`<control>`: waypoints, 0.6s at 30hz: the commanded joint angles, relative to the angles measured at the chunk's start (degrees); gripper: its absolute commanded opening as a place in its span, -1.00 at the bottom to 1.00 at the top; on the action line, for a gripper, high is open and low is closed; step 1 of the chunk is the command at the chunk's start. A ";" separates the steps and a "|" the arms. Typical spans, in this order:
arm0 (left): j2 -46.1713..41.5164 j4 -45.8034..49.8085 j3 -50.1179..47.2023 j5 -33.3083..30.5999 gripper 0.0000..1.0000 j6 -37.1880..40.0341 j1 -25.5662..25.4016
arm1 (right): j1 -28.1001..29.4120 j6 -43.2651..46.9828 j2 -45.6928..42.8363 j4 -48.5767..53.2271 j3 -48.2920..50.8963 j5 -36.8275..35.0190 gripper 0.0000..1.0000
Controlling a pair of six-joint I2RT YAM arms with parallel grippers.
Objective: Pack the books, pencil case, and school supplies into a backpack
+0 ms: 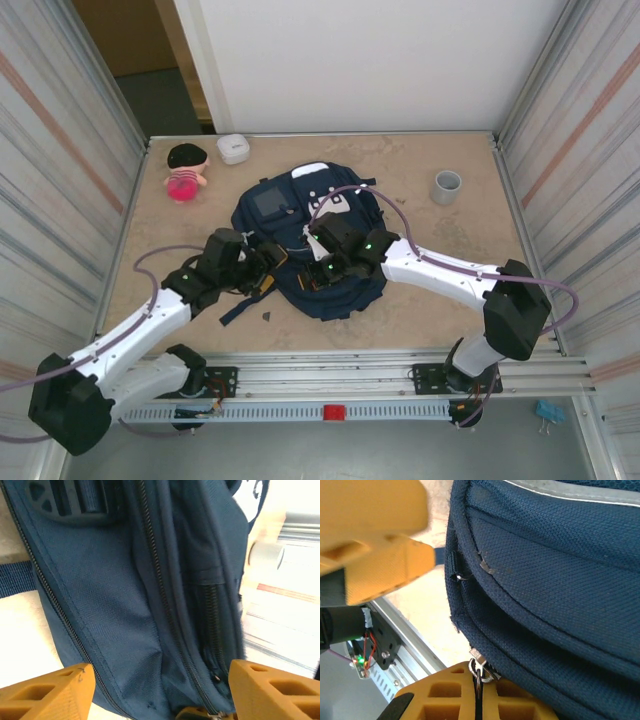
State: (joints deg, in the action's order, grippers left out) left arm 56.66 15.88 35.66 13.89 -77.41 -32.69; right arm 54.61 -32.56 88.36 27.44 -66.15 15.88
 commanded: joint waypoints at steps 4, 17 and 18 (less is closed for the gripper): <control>7.47 -12.41 1.14 -0.24 0.20 -4.59 -1.63 | 0.00 0.34 -2.88 -1.69 0.77 2.17 -1.00; 7.00 2.35 2.14 -0.45 -1.00 11.52 8.34 | -5.46 2.85 -13.98 11.96 4.07 2.32 -1.00; 6.73 3.33 2.19 -0.05 -1.00 12.71 9.40 | -6.27 2.80 -14.92 12.51 4.91 2.63 -1.00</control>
State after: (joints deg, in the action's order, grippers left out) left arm 64.49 10.79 37.41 19.11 -72.55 -27.38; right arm 49.89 -31.59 79.29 33.01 -62.17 16.69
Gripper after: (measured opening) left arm 0.054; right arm 0.084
